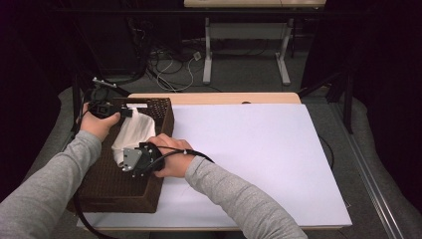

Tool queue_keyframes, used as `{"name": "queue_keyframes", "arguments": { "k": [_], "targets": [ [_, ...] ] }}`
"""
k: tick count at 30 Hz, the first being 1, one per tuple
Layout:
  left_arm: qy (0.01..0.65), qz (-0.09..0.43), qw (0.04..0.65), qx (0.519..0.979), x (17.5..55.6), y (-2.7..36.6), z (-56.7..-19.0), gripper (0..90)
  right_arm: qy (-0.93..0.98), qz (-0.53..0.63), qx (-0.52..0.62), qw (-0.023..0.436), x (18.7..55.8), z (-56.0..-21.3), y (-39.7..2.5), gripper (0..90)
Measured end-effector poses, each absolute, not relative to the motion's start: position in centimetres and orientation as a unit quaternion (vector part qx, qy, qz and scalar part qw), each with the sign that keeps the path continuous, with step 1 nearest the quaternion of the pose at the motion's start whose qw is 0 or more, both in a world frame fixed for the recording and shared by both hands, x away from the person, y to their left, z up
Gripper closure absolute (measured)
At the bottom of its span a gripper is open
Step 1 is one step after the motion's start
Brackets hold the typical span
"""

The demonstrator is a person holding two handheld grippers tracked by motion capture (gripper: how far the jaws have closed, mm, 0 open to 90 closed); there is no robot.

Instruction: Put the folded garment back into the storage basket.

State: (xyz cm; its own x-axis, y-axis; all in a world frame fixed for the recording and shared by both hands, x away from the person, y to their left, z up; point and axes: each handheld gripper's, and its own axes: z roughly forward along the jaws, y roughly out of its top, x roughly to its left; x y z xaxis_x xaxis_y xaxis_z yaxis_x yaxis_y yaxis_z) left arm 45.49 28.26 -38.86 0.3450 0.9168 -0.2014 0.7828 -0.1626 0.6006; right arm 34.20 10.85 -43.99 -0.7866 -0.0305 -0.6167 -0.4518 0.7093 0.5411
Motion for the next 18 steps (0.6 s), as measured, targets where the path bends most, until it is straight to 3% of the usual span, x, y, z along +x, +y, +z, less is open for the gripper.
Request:
{"name": "queue_keyframes", "arguments": {
  "k": [18],
  "targets": [
    [0.576,0.101,0.308,0.75,46.8,29.4,-40.9,85.9,0.888,0.354,-0.124,0.265,34.6,-45.8,12.1,78.4]
  ]
}}
